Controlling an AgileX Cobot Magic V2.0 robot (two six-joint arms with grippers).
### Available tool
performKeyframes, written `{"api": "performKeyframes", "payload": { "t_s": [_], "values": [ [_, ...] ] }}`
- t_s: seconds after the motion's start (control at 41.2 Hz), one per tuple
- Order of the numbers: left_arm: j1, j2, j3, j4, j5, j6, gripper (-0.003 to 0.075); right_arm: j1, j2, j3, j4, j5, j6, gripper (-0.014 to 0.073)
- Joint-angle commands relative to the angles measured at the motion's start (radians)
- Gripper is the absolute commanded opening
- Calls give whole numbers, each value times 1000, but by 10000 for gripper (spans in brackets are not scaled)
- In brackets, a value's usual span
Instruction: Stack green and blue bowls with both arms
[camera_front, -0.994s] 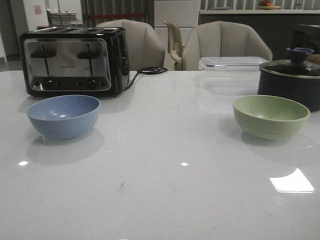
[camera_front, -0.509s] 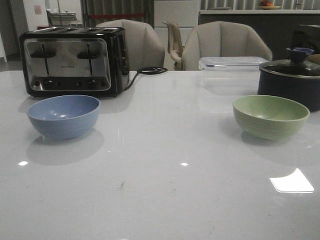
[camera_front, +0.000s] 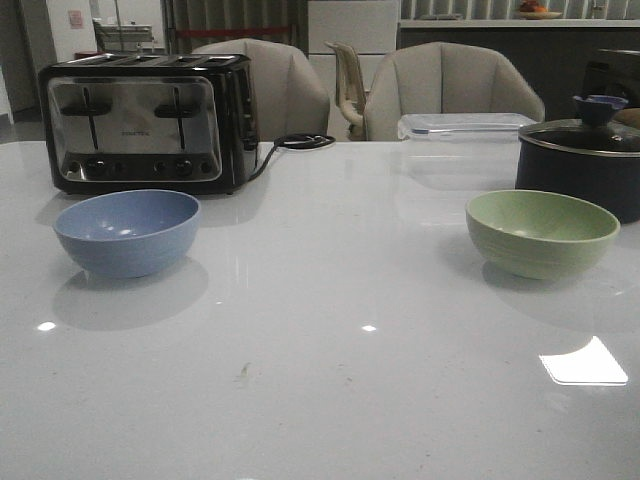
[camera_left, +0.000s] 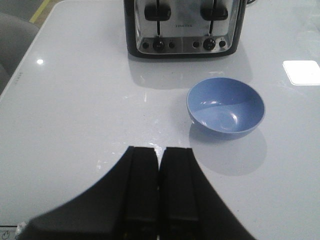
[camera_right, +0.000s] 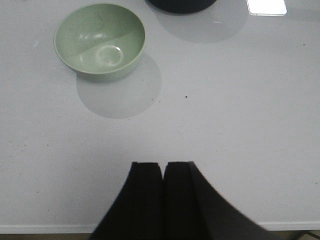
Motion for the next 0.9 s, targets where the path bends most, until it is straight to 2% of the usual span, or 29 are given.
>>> {"api": "performKeyframes", "payload": {
  "t_s": [0.0, 0.097, 0.17, 0.243, 0.34, 0.388, 0.437, 0.631, 0.873],
  "values": [
    [1, 21, -29, -1, -62, 0, 99, -2, 33, -33, 0, -44, -2, 45],
    [1, 28, -29, -1, -58, 0, 102, -2, 53, -33, -1, -30, -2, 54],
    [1, 34, -29, -1, -55, 0, 138, -2, 69, -33, -1, -25, -4, 110],
    [1, 34, -29, -1, -51, 0, 254, -2, 74, -33, -1, -25, -6, 236],
    [1, 34, -29, -1, -51, 0, 484, -2, 87, -33, -2, -35, -15, 433],
    [1, 34, -29, -1, -51, 0, 564, -2, 89, -33, -2, -42, -15, 505],
    [1, 34, -29, -1, -51, 0, 603, -2, 96, -33, -2, -54, -15, 541],
    [-37, 34, -29, -8, -51, 38, 601, -2, 163, -35, 0, -98, -15, 538],
    [-217, 34, -29, -8, -51, 52, 601, -4, 354, -137, 54, -101, -15, 538]
  ]
}}
